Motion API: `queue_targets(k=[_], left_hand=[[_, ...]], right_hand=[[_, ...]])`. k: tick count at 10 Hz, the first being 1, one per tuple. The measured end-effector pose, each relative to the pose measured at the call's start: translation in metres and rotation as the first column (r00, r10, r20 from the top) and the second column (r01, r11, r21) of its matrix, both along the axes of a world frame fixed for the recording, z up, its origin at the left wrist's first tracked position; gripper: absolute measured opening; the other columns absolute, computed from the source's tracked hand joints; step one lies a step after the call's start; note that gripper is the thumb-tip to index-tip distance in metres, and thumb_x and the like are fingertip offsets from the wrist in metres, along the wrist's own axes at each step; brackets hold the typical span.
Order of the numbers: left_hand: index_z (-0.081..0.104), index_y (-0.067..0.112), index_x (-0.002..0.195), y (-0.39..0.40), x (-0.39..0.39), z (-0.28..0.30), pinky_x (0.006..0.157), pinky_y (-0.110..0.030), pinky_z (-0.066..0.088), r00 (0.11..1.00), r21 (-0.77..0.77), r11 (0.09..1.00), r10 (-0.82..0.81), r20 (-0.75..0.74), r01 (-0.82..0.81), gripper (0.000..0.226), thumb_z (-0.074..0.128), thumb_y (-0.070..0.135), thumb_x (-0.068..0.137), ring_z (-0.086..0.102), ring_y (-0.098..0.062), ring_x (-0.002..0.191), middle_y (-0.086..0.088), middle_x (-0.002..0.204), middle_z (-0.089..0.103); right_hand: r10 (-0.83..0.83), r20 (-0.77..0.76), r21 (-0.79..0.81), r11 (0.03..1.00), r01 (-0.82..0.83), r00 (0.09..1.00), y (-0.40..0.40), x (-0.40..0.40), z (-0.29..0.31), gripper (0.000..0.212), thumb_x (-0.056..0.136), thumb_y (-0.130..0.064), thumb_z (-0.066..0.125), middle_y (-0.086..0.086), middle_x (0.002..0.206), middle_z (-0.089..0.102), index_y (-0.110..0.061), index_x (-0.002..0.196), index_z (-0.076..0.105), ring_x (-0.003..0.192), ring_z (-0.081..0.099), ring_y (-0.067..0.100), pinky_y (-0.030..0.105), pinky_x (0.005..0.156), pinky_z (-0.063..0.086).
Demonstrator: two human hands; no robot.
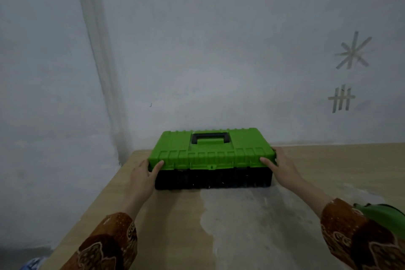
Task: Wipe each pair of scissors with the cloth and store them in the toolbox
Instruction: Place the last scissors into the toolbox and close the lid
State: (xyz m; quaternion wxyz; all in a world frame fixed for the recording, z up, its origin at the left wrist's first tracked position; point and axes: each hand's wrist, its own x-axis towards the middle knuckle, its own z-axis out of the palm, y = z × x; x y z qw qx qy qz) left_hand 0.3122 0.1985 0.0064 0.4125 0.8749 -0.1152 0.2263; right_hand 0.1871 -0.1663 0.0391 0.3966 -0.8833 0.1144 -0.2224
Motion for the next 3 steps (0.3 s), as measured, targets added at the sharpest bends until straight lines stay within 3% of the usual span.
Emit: queue_targets(k=[1,2,3], left_hand=[[0.057,0.015,0.098,-0.004,-0.012,0.01,0.073,-0.037,0.042,0.999,0.102,0.994,0.034,0.013,-0.035,0.027,0.054,0.042,0.095,0.054,-0.023,0.08,0.006,0.077,0.052],[0.06,0.013,0.107,0.007,-0.002,0.023,0.083,-0.038,0.048,0.988,0.458,0.885,0.13,-0.078,-0.08,0.043,0.045,0.052,0.095,0.061,-0.027,0.094,-0.006,0.098,0.063],[0.058,0.017,0.123,-0.012,-0.003,0.065,0.093,-0.037,0.048,0.955,0.718,0.696,0.219,-0.201,-0.009,0.041,0.044,0.043,0.095,0.059,-0.025,0.108,-0.006,0.122,0.061]], right_hand=[[-0.005,-0.096,-0.068,0.998,-0.001,0.995,0.001,-0.002,0.007,0.049,0.094,-0.025,0.058,0.018,0.127,0.053,-0.003,0.133,0.038,0.111,0.053,0.029,0.028,0.073,0.035],[0.031,-0.288,-0.251,0.962,-0.106,0.957,0.007,-0.015,0.033,0.051,0.095,-0.02,0.057,0.018,0.136,0.047,-0.003,0.138,0.035,0.124,0.047,0.03,0.028,0.082,0.037],[-0.003,-0.459,-0.37,0.91,-0.188,0.888,0.011,-0.026,0.068,0.057,0.098,-0.028,0.051,0.017,0.145,0.039,-0.003,0.144,0.029,0.132,0.04,0.029,0.027,0.097,0.035]])
